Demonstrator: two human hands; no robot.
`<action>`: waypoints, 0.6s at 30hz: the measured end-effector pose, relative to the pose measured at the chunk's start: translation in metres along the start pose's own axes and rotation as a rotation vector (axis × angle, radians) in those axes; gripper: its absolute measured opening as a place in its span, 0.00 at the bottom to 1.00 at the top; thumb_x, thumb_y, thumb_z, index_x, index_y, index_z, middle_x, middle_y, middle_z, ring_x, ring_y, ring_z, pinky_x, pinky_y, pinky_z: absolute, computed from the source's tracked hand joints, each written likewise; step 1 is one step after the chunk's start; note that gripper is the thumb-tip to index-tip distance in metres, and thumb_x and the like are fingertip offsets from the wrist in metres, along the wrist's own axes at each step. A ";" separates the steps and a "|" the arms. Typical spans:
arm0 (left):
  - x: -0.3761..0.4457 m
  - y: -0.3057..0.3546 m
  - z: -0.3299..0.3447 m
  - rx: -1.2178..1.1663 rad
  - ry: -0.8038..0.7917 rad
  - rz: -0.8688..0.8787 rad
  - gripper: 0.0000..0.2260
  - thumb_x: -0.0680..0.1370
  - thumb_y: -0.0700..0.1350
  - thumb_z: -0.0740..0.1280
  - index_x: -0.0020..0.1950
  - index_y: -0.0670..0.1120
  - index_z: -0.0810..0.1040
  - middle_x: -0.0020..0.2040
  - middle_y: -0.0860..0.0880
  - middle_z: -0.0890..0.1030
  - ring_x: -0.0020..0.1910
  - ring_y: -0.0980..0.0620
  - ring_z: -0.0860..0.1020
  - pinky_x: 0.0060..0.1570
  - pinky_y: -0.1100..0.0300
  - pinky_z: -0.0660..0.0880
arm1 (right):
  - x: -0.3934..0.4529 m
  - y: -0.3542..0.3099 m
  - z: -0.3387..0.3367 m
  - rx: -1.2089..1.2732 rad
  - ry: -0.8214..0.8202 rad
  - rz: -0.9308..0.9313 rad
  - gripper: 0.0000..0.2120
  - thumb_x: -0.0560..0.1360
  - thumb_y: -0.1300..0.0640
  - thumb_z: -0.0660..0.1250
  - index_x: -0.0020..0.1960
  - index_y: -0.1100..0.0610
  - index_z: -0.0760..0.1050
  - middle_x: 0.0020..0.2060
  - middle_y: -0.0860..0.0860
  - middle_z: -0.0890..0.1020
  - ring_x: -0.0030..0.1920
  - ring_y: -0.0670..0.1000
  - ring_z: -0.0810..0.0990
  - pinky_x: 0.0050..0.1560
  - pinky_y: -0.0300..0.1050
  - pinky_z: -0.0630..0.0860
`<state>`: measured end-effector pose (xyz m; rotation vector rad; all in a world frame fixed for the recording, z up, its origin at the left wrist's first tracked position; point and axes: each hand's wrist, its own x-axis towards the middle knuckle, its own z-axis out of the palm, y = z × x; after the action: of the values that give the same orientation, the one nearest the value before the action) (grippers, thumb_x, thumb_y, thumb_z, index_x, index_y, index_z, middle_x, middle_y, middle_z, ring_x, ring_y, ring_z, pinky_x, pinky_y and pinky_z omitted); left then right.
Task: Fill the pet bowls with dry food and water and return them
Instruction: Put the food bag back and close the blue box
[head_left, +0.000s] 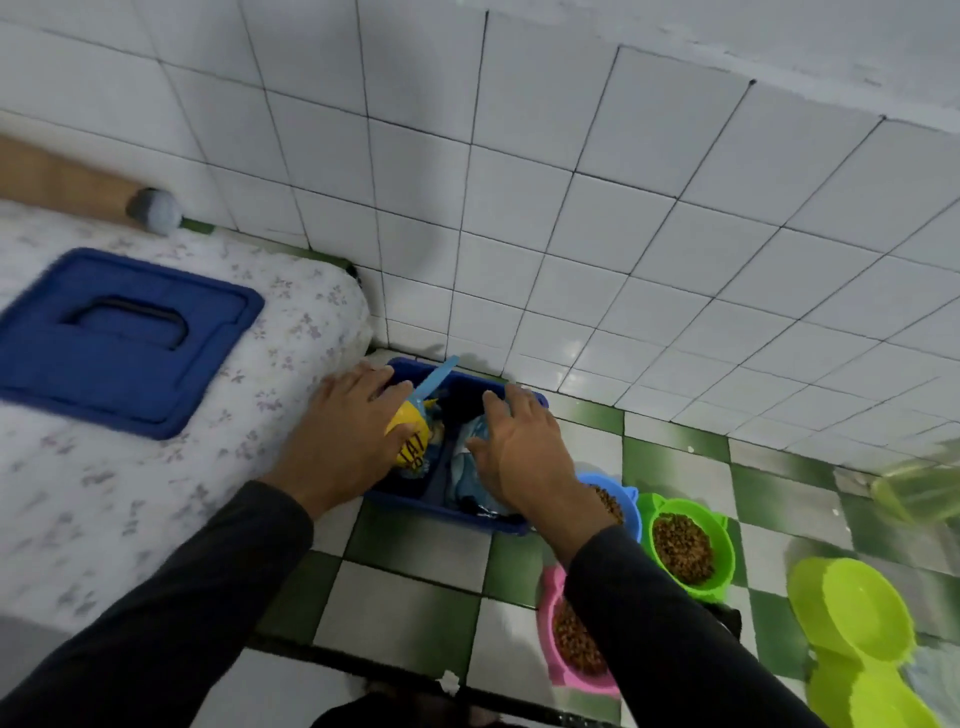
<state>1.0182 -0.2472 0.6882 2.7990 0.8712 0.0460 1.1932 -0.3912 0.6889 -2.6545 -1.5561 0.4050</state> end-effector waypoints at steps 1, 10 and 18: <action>-0.008 -0.003 -0.006 0.014 -0.005 -0.031 0.33 0.78 0.63 0.49 0.76 0.47 0.72 0.75 0.42 0.72 0.76 0.38 0.68 0.73 0.37 0.66 | 0.001 -0.005 -0.004 -0.019 0.010 -0.047 0.32 0.82 0.43 0.58 0.80 0.56 0.53 0.79 0.60 0.55 0.79 0.62 0.54 0.77 0.60 0.55; -0.084 -0.058 -0.047 0.023 0.050 -0.206 0.36 0.78 0.68 0.49 0.76 0.46 0.74 0.76 0.41 0.72 0.76 0.37 0.68 0.72 0.36 0.67 | 0.009 -0.083 -0.019 -0.046 -0.014 -0.343 0.27 0.82 0.44 0.58 0.76 0.56 0.63 0.77 0.60 0.62 0.76 0.63 0.60 0.76 0.64 0.57; -0.123 -0.153 -0.071 -0.015 0.108 -0.359 0.40 0.77 0.72 0.47 0.75 0.47 0.74 0.77 0.43 0.71 0.78 0.41 0.65 0.74 0.41 0.66 | 0.029 -0.180 -0.019 0.012 -0.027 -0.468 0.26 0.83 0.42 0.55 0.74 0.56 0.64 0.73 0.61 0.65 0.72 0.64 0.65 0.73 0.58 0.61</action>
<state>0.8245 -0.1805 0.7299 2.6008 1.3782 0.1472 1.0575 -0.2750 0.7303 -2.1772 -2.0905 0.4185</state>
